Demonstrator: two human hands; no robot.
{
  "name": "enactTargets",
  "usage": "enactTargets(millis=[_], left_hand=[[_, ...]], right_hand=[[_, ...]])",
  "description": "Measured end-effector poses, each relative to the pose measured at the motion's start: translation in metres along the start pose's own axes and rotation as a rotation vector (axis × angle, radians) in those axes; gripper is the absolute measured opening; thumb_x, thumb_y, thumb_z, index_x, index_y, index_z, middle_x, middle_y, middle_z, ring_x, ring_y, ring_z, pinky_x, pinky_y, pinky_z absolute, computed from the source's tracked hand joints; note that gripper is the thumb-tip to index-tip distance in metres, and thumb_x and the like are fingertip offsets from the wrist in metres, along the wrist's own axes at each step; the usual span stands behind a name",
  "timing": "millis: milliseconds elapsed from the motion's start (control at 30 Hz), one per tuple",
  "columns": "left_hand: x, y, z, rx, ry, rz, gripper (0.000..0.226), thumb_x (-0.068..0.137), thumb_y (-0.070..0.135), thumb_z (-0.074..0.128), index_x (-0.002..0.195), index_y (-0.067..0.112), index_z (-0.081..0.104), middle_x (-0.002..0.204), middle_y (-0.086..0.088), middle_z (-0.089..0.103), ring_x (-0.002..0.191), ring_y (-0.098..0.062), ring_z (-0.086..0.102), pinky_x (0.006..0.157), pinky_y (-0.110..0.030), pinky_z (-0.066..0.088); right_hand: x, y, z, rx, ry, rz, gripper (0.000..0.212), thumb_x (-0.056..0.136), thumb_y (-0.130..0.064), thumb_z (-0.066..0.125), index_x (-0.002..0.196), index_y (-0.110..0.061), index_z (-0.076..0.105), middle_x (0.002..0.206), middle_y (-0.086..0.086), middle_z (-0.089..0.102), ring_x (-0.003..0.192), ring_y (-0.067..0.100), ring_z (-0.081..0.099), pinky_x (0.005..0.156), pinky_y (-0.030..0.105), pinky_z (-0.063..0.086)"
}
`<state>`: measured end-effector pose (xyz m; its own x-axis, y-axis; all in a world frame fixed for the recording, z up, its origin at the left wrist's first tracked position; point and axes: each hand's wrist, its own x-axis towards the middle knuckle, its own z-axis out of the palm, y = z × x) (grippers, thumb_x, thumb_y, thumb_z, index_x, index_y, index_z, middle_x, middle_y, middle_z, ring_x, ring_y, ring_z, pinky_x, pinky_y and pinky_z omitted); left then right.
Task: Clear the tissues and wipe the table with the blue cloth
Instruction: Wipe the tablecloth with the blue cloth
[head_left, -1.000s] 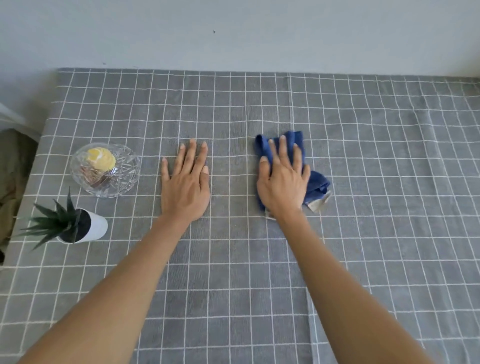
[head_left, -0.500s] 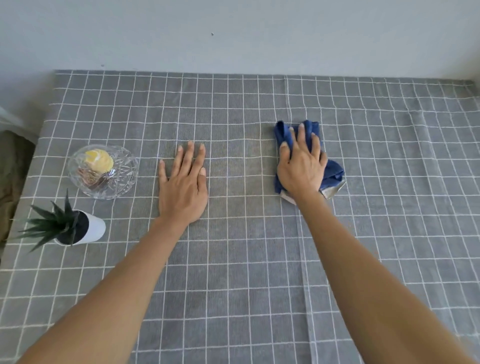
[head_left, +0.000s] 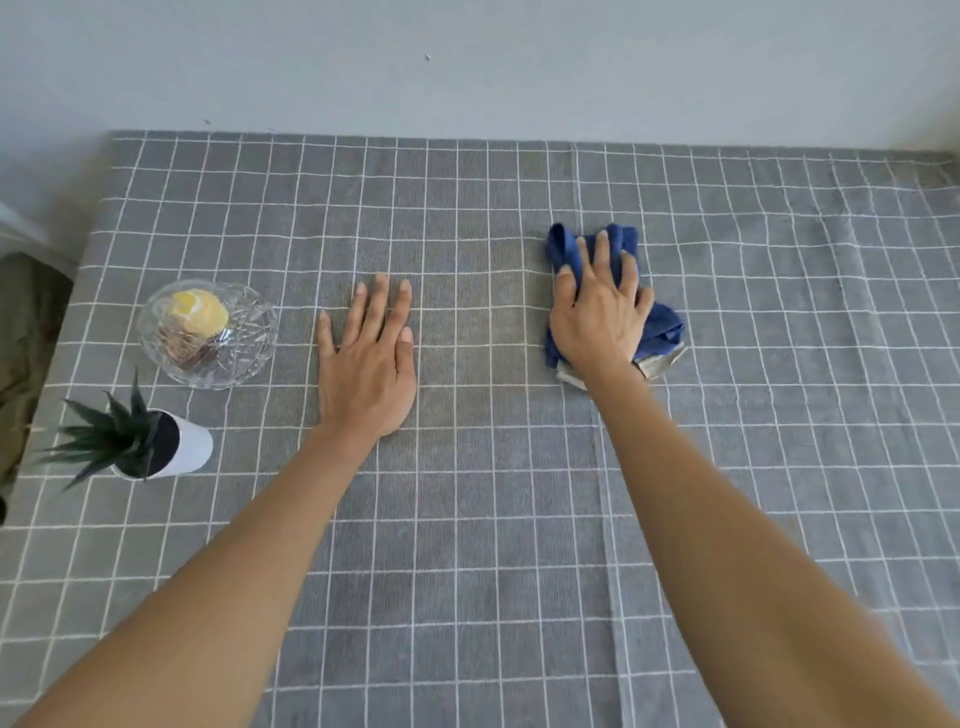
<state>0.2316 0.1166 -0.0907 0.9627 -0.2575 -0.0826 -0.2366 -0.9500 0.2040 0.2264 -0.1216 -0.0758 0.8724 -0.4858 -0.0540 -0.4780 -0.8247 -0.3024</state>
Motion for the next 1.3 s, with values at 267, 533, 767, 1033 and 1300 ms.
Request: enactTargets(millis=[267,533,767,1033,1300], left_hand=[[-0.001,0.002,-0.003,-0.040,0.006,-0.003,0.052,0.101,0.035,0.009,0.153,0.032,0.004,0.161,0.009,-0.001,0.148,-0.010,-0.004,0.118,-0.048,-0.005],[-0.002,0.000,-0.006,-0.028,-0.008,0.028,0.051,0.103,0.031,0.012,0.153,0.031,0.001,0.161,0.007,-0.004,0.148,-0.011,-0.006,0.119,-0.048,-0.006],[-0.001,-0.005,-0.005,-0.042,-0.062,0.054,0.051,0.104,0.033,0.009,0.152,0.028,-0.005,0.161,0.005,-0.009,0.148,-0.012,-0.010,0.119,-0.047,-0.009],[-0.097,-0.056,-0.011,-0.082,-0.070,0.039,0.056,0.098,0.041,0.001,0.152,0.026,-0.003,0.159,0.010,-0.009,0.145,-0.007,-0.014,0.118,-0.042,-0.010],[-0.150,-0.087,-0.012,-0.033,-0.026,-0.030,0.054,0.099,0.039,0.002,0.152,0.028,-0.003,0.159,0.011,-0.008,0.146,-0.006,-0.009,0.120,-0.044,-0.003]], right_hand=[[-0.106,-0.042,0.019,0.047,-0.106,-0.224,0.053,0.099,-0.042,0.026,0.150,-0.029,0.025,0.159,-0.008,0.016,0.144,0.022,0.014,0.111,0.047,0.013],[-0.087,0.046,-0.007,-0.051,-0.055,-0.127,0.057,0.097,-0.042,0.018,0.152,-0.027,0.016,0.160,-0.010,0.011,0.145,0.021,0.015,0.112,0.046,0.018],[-0.075,0.108,-0.030,0.001,0.002,0.136,0.054,0.101,-0.035,0.022,0.152,-0.023,0.014,0.161,-0.006,0.008,0.146,0.024,0.008,0.115,0.043,0.007],[-0.155,0.004,-0.006,0.040,-0.153,-0.119,0.053,0.100,-0.038,0.023,0.152,-0.028,0.018,0.160,-0.009,0.010,0.143,0.021,0.012,0.112,0.040,0.013],[-0.238,-0.072,0.030,0.038,-0.235,-0.396,0.055,0.099,-0.039,0.027,0.151,-0.023,0.023,0.160,-0.006,0.013,0.143,0.022,0.021,0.109,0.044,0.024]])
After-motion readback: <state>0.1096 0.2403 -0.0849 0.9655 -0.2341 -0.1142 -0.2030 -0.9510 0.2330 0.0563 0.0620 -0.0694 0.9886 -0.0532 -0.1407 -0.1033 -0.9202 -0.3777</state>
